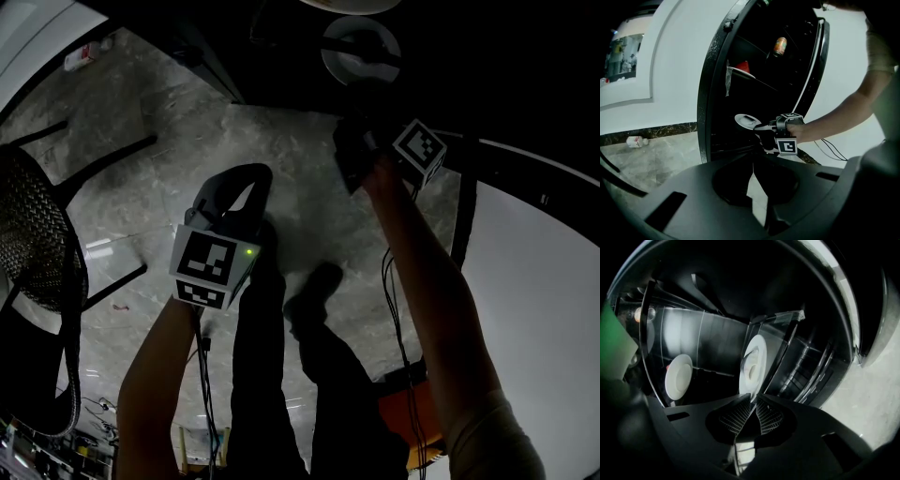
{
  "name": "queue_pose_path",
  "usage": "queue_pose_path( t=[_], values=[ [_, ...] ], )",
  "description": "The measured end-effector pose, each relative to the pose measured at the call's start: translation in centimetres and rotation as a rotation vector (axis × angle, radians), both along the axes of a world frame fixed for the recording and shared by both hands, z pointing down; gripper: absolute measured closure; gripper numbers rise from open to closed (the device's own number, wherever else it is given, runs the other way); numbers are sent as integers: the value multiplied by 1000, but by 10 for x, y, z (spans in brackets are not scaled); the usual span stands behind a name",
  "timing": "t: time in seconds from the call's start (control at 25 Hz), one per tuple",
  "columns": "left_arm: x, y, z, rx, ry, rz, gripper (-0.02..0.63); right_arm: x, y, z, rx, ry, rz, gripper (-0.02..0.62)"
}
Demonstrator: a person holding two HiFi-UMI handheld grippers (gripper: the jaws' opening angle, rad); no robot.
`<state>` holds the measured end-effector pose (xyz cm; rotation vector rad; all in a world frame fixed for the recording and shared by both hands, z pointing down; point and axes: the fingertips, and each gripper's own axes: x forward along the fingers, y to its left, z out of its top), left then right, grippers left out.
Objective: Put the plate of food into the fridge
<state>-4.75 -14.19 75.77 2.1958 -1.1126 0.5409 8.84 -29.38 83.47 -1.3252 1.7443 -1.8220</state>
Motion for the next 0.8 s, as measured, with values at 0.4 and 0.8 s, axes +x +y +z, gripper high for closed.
queue_pose_path(
  t=[0.4, 0.8],
  values=[
    [2, 8, 2, -5, 3, 25, 595, 14, -5, -3, 2, 44, 69, 552],
    [-8, 17, 6, -16, -4, 9, 594, 16, -3, -9, 24, 52, 42, 532]
  ],
)
